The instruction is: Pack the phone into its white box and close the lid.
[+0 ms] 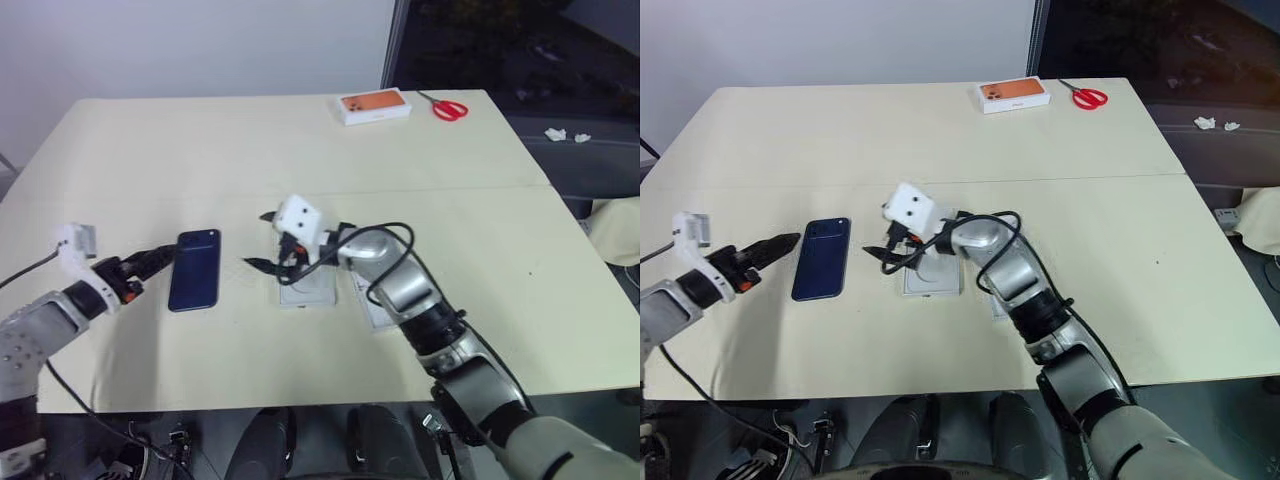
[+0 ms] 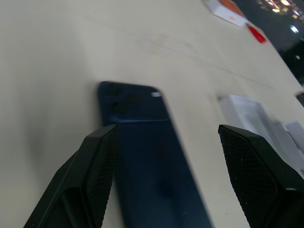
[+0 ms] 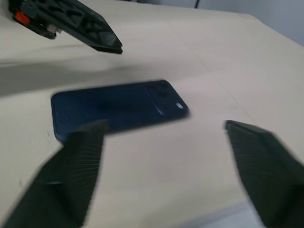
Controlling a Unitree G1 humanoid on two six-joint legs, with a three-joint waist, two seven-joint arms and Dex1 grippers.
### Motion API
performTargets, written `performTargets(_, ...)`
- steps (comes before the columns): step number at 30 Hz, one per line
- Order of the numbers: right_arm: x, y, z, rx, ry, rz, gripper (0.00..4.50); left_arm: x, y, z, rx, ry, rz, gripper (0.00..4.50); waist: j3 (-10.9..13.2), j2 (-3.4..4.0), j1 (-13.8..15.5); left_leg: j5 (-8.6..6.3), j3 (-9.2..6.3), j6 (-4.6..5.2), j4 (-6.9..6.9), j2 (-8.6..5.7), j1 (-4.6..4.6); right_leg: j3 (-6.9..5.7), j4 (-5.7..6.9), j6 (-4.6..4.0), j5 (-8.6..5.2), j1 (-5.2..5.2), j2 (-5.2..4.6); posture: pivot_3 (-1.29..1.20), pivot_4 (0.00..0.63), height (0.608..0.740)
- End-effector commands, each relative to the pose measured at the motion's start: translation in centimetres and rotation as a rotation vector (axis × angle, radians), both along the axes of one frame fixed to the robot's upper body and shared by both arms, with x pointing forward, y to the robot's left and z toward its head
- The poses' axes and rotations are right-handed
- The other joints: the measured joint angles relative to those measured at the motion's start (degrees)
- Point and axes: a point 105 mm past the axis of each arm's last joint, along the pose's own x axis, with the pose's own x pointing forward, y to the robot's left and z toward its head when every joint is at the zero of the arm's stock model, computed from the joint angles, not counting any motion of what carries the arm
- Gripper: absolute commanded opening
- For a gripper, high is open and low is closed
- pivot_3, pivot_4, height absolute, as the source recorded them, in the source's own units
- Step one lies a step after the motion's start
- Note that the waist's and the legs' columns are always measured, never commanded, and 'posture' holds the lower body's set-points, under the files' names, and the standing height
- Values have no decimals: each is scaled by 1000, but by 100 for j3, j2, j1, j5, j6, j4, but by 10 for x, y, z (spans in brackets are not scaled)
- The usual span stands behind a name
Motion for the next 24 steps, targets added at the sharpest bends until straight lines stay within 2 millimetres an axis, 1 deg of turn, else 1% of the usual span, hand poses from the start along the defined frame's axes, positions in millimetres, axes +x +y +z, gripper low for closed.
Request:
performTargets(1,-8,29,3,-63,-162,70,2011,-4,20,12,-68,-9,34,3533,-1,-1,-10,0,0,0,0,-1,0,0,-1,0,0,0,0,0,150,740)
performTargets(3,-6,39,-2,-92,-190,61,936,-6,25,7,-78,29,44,3533,-1,-2,-8,0,-1,-1,0,-1,0,0,0,0,0,-2,0,0,150,740)
performTargets(5,-5,44,-8,-118,-209,55,54,-7,28,-2,-77,76,46,3533,-1,-1,-4,2,-2,-4,0,-1,0,-1,2,0,0,-3,0,0,150,740)
performTargets(8,-5,55,-21,-176,-231,51,54,-7,26,-12,-123,142,25,3533,-3,-5,-6,2,-2,-5,0,-1,0,-1,1,0,0,-2,-1,0,150,740)
performTargets(10,-3,60,-25,-197,-241,32,54,-7,18,-18,-171,186,-23,3533,-3,-5,-10,3,-3,-7,-1,-2,0,-1,2,0,0,-3,0,0,150,740)
performTargets(12,-2,63,-28,-217,-246,21,54,-6,9,-23,-190,218,-68,3533,-3,-7,-15,16,-4,-29,-2,-2,0,-2,4,0,0,-5,0,0,150,740)
performTargets(14,-1,64,-35,-259,-249,15,54,-5,0,-32,-165,271,-111,3533,-4,-8,-14,16,-4,-30,-2,-2,0,-1,4,0,0,-4,0,0,150,740)
performTargets(16,-2,65,-40,-284,-240,23,54,-3,-5,-34,-165,284,-135,3533,-4,-7,-15,17,-4,-31,-2,-3,0,-1,5,0,0,-4,-1,0,150,740)
performTargets(18,-4,66,-46,-304,-166,33,54,-1,-10,-40,-142,305,-157,3533,-3,-6,-9,17,-4,-32,-2,-3,1,-1,5,0,0,-4,-1,0,150,740)
performTargets(24,-4,62,-57,-401,-167,42,54,1,-25,-52,-144,349,-217,3533,-6,-2,0,16,-5,-30,-2,-5,6,-1,8,0,0,0,-2,0,150,740)
